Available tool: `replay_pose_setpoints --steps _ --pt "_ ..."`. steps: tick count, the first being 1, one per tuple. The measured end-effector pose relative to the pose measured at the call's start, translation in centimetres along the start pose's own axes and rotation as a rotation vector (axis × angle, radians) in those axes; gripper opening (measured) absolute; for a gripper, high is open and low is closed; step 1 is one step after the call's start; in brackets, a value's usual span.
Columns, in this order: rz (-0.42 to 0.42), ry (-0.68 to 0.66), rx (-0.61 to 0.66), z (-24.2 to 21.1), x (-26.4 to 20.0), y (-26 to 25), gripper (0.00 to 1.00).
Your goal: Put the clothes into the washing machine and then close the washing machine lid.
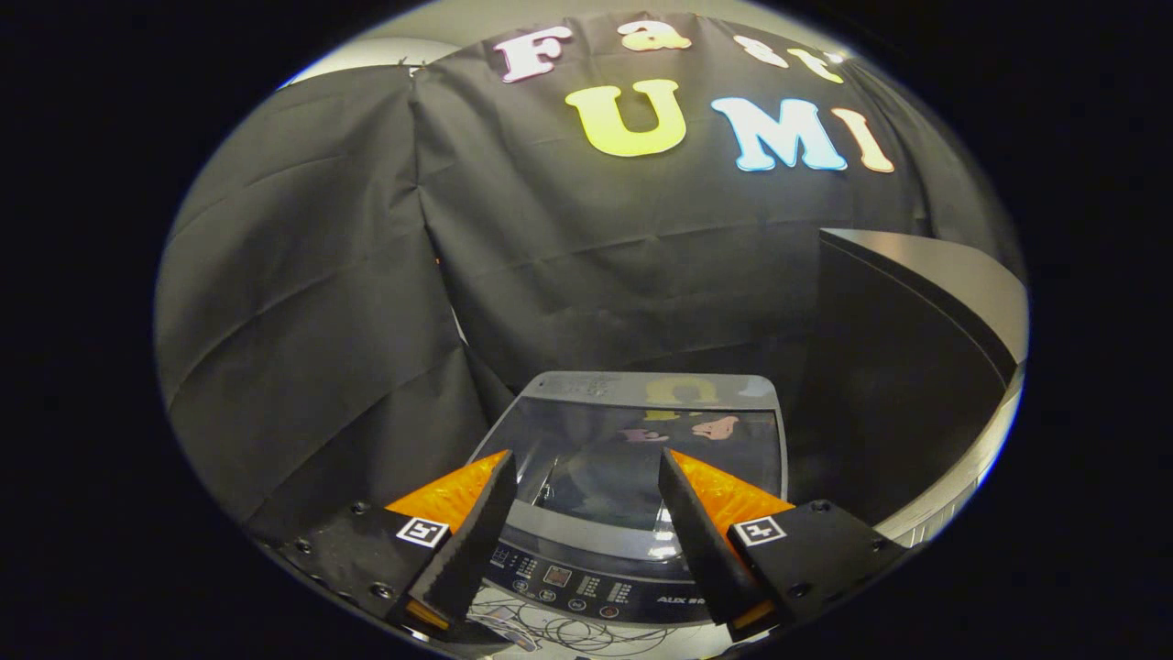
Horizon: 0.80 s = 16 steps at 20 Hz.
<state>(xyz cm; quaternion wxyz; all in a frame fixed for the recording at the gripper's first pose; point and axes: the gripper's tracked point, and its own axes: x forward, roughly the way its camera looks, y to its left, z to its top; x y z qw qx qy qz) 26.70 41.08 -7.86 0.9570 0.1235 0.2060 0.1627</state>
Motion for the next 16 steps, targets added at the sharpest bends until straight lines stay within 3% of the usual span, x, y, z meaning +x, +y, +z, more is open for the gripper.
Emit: replay_pose_setpoints --steps 5,10,16 --pt "-0.007 -0.163 -0.176 5.7 -5.4 -4.3 0.97" --pt "-0.086 -0.347 -0.333 10.9 -14.5 -13.8 0.97" --pt "-0.207 -0.430 -0.302 11.7 -27.1 -24.6 0.97"
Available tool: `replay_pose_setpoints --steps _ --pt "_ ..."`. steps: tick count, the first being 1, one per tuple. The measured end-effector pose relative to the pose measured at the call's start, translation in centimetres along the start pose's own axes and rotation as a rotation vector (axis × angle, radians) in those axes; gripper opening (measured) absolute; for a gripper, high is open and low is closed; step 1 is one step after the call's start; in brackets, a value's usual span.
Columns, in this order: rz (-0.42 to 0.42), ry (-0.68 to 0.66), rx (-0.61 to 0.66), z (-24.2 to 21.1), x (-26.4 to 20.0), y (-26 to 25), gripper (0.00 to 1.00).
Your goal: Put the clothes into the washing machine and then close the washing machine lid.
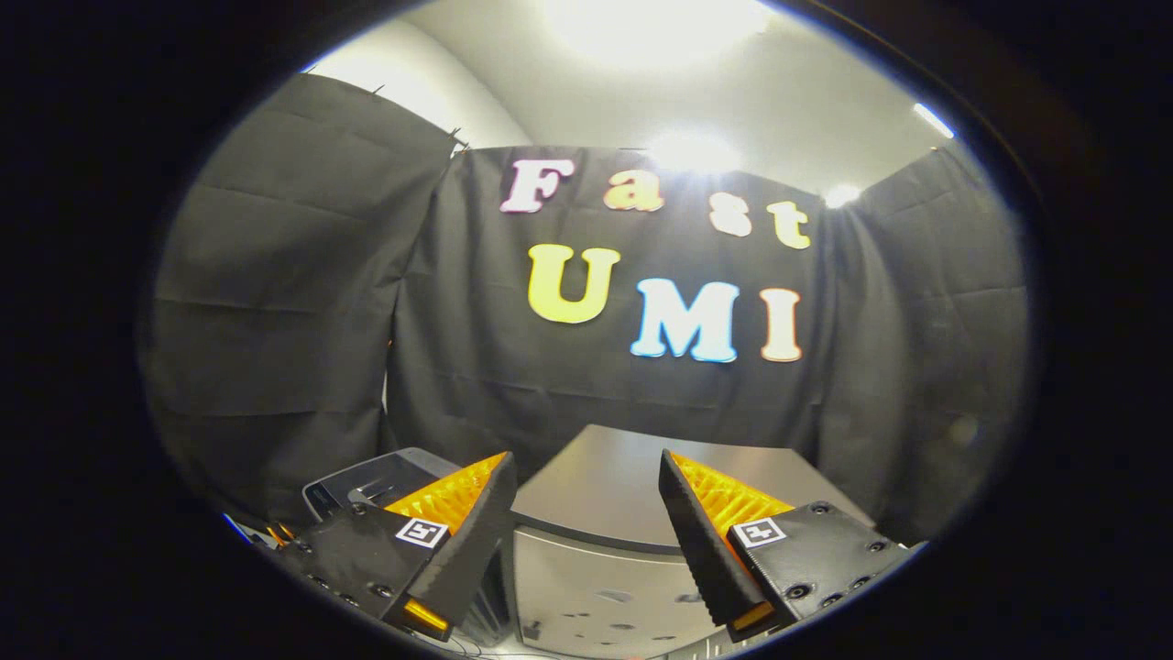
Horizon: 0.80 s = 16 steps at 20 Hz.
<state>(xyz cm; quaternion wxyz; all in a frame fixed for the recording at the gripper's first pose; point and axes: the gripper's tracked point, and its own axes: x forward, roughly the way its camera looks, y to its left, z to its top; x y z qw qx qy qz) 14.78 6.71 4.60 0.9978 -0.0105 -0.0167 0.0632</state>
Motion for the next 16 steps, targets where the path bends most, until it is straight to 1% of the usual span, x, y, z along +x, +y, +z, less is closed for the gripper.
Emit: replay_pose_setpoints --steps 4,5,7,11,16 --pt "-0.090 0.033 0.066 -1.2 -6.8 -5.9 0.97" --pt "-0.093 0.046 0.100 -1.7 -8.3 -6.5 0.97" --pt "-0.095 0.066 0.145 -2.6 -10.6 -7.0 0.97" --pt "-0.090 0.083 0.183 -3.8 -14.5 -7.5 0.97" --pt "-0.067 0.060 0.174 -2.7 -16.5 -6.1 0.97"
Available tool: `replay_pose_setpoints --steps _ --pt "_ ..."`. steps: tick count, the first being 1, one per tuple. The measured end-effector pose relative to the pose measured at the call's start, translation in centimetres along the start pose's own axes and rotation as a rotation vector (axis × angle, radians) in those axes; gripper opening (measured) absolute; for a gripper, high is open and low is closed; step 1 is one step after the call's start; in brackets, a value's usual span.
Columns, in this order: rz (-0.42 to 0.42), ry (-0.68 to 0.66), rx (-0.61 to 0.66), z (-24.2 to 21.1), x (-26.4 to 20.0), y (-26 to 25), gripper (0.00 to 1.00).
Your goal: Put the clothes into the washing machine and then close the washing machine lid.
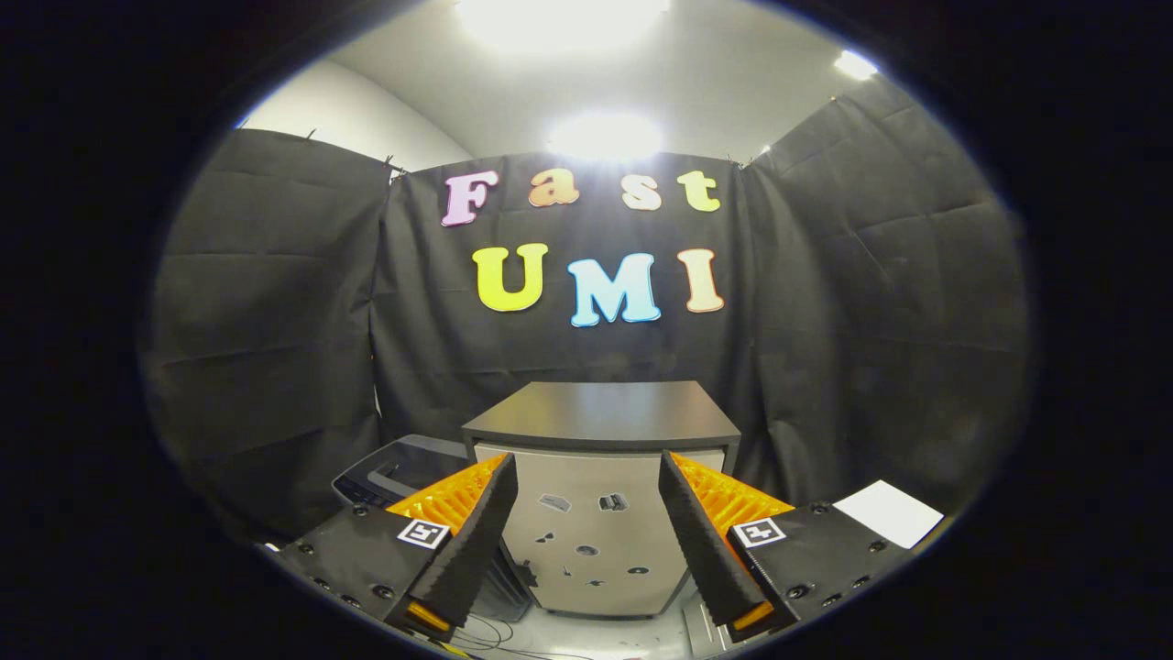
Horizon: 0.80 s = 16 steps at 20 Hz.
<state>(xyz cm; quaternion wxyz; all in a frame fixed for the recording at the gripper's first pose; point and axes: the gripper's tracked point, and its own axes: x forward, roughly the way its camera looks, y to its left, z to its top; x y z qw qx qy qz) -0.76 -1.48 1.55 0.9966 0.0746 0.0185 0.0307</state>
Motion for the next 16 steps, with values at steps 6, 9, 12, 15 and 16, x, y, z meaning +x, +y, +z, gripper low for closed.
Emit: replay_pose_setpoints --steps 6,9,12,15,16 --pt "0.011 -0.001 -0.002 0.7 -0.2 2.6 0.97" --pt "0.016 -0.005 0.006 1.4 -0.2 3.9 0.97" --pt "0.016 -0.007 -0.023 1.4 -0.2 4.5 0.97" --pt "0.018 0.001 -0.012 1.4 -0.1 5.0 0.97" --pt "0.020 0.001 -0.010 1.5 0.0 5.0 0.97"
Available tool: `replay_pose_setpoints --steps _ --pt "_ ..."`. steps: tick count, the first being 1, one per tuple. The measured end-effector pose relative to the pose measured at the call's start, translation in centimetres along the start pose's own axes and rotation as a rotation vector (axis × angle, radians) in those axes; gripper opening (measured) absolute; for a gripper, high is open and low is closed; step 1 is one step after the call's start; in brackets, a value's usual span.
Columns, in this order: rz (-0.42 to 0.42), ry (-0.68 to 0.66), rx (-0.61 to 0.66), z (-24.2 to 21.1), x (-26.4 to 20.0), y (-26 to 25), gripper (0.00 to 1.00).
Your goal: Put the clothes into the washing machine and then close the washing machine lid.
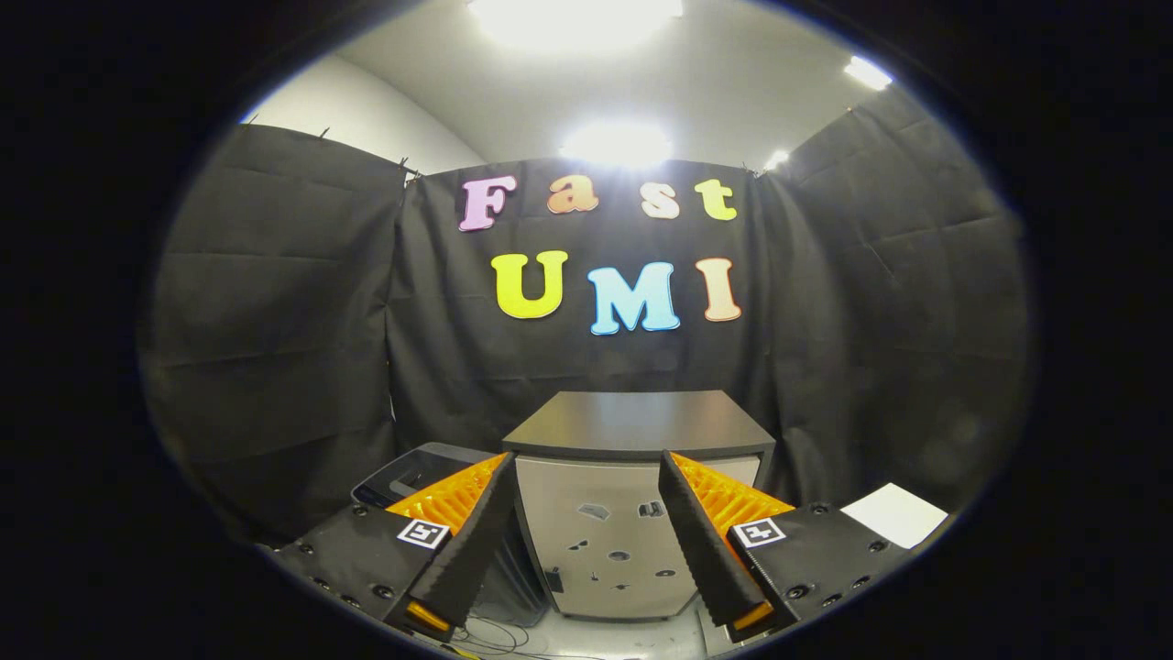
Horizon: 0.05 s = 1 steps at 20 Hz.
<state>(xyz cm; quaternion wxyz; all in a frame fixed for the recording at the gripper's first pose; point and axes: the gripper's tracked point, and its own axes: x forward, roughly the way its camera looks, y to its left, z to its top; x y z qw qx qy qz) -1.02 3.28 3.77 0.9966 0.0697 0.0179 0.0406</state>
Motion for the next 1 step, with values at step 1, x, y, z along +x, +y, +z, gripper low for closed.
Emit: replay_pose_setpoints --steps 1 --pt "-0.001 0.001 -0.003 0.00 0.08 0.11 0.97"
